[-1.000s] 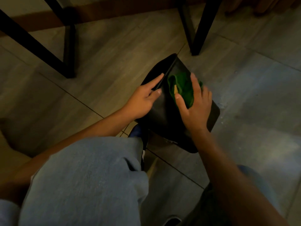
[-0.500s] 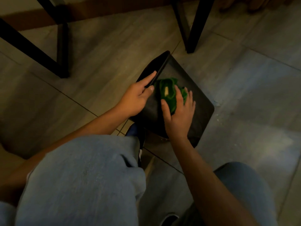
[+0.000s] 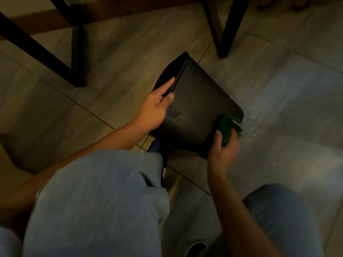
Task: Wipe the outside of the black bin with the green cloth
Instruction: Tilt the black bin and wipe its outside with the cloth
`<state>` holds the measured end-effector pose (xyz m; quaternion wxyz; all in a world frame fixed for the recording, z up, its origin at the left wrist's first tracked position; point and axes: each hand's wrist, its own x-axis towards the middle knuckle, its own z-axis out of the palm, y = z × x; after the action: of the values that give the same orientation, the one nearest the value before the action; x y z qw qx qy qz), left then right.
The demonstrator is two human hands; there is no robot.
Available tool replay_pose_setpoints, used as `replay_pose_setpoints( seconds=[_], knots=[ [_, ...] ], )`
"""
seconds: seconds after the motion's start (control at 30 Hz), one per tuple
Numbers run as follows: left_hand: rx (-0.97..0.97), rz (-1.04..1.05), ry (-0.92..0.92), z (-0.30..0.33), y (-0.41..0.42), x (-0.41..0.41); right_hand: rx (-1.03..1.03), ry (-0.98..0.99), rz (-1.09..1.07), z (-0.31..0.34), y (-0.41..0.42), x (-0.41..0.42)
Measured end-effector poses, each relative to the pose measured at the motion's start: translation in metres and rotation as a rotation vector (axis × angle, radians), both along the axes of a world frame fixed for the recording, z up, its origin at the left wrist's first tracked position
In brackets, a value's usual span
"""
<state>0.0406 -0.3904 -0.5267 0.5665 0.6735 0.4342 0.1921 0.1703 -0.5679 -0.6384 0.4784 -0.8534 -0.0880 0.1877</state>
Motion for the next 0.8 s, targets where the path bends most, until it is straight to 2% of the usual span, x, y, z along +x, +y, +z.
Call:
replay_pose_setpoints(
  seconds=[0.13, 0.23, 0.3, 0.4, 0.47, 0.6, 0.73, 0.8],
  knots=[
    [0.070, -0.022, 0.037, 0.008, -0.003, 0.006, 0.086, -0.174, 0.213, 0.048, 0.031, -0.065],
    [-0.018, 0.030, -0.015, 0.014, -0.006, 0.008, 0.133, -0.328, 0.332, 0.077, 0.066, -0.089],
    [-0.053, 0.046, -0.040, 0.011, -0.004, 0.008, 0.087, -0.348, 0.333, 0.083, 0.080, -0.086],
    [0.026, 0.030, -0.014, 0.007, 0.001, 0.008, -0.015, -0.419, 0.376, 0.075, 0.087, -0.069],
    [0.053, -0.005, -0.006, 0.007, 0.002, 0.005, -0.086, -0.379, 0.336, 0.061, 0.083, -0.049],
    [0.065, 0.014, 0.005, 0.006, 0.000, -0.002, -0.193, -0.159, 0.123, 0.022, 0.042, -0.004],
    [0.079, 0.032, 0.002, 0.005, -0.001, 0.002, -0.113, 0.017, -0.086, -0.007, -0.009, 0.018],
    [0.081, 0.037, -0.003, 0.007, -0.002, 0.003, -0.091, 0.064, -0.099, -0.010, -0.017, 0.021]
  ],
)
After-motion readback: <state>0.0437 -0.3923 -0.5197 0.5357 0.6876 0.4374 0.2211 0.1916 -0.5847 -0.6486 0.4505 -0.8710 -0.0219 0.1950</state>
